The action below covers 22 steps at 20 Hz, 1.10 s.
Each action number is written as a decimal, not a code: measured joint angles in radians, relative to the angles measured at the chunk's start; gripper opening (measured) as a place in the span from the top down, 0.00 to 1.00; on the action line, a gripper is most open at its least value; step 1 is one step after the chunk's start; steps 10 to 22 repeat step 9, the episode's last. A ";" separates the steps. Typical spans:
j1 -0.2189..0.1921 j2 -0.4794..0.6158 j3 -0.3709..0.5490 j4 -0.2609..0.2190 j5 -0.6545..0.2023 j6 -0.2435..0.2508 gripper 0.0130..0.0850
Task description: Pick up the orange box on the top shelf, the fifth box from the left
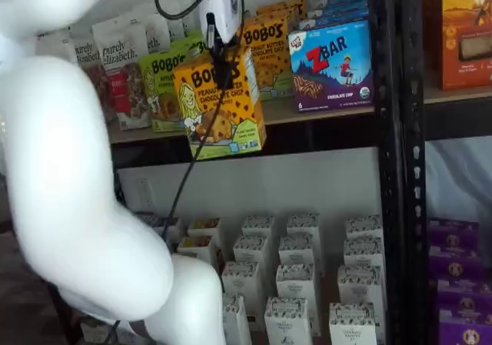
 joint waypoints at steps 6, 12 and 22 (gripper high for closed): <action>0.001 -0.062 0.053 -0.026 0.022 -0.005 0.67; -0.003 -0.091 0.085 -0.031 0.019 -0.010 0.67; -0.003 -0.091 0.085 -0.031 0.019 -0.010 0.67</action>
